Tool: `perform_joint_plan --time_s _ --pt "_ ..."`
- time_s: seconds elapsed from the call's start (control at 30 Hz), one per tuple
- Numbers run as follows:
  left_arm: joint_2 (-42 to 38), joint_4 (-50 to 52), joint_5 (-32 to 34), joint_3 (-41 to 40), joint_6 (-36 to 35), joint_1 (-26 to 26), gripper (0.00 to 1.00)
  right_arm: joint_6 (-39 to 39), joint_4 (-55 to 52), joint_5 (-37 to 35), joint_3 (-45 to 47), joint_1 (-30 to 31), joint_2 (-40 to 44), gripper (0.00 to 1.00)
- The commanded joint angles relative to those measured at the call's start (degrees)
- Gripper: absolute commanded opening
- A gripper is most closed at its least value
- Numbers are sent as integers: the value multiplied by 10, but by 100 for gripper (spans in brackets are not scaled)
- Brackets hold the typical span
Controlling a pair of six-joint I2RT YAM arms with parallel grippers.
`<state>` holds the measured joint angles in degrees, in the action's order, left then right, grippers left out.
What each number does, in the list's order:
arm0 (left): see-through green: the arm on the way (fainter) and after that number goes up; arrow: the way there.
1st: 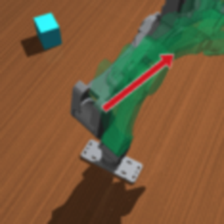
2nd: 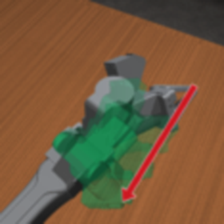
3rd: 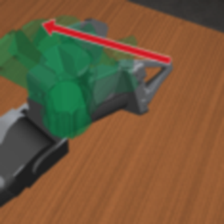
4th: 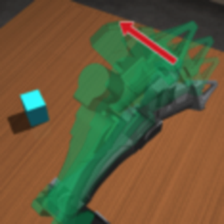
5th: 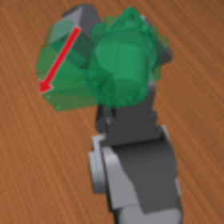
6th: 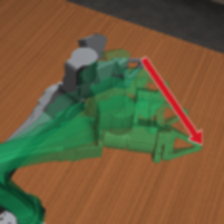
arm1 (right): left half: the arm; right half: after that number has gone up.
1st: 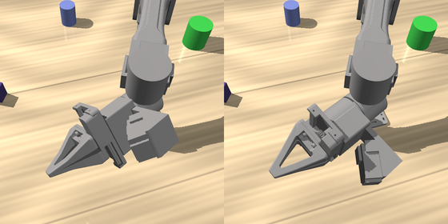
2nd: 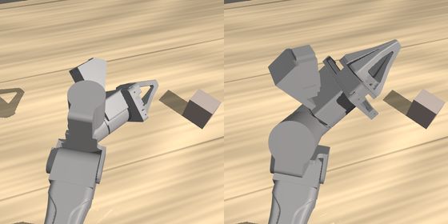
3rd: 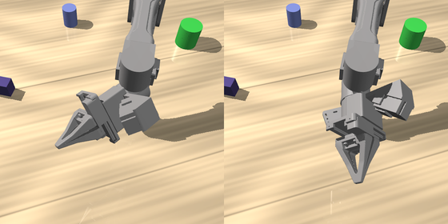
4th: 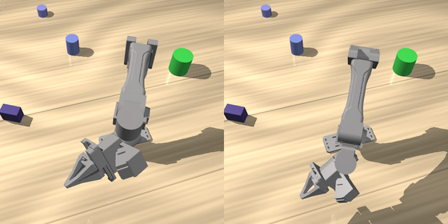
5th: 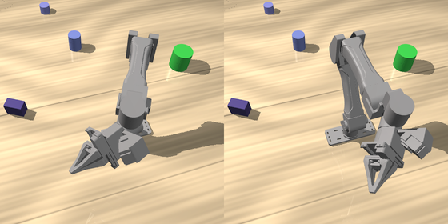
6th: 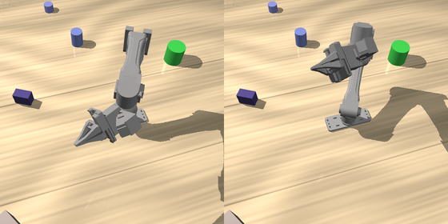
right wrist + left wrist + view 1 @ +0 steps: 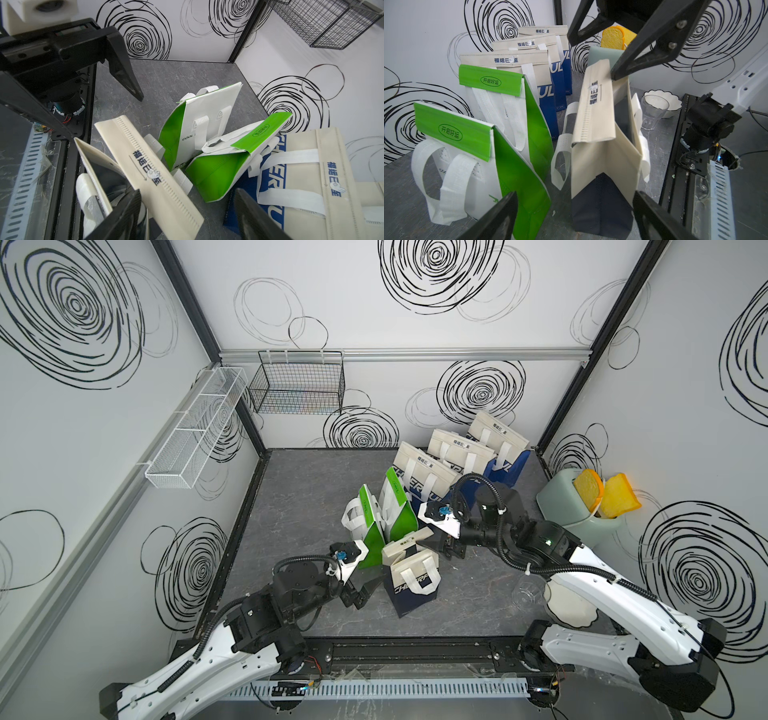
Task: Open the takeout bag
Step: Pick up the takeout bag at the center of the board.
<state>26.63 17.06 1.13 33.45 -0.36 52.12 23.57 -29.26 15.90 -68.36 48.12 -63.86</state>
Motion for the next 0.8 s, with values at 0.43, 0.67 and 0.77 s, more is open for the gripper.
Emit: perform_joint_plan --time_s 0.43,0.67,0.77 --pt "-38 -3 45 -8 4 2 94 -4 -14 -6 -91 -6 -59 74" --pt "-40 19 191 16 78 -6 97 -72 31 -12 -106 -8 -47 78" --pt "-25 37 230 40 102 -18 97 -128 41 -52 -116 -9 -59 80"
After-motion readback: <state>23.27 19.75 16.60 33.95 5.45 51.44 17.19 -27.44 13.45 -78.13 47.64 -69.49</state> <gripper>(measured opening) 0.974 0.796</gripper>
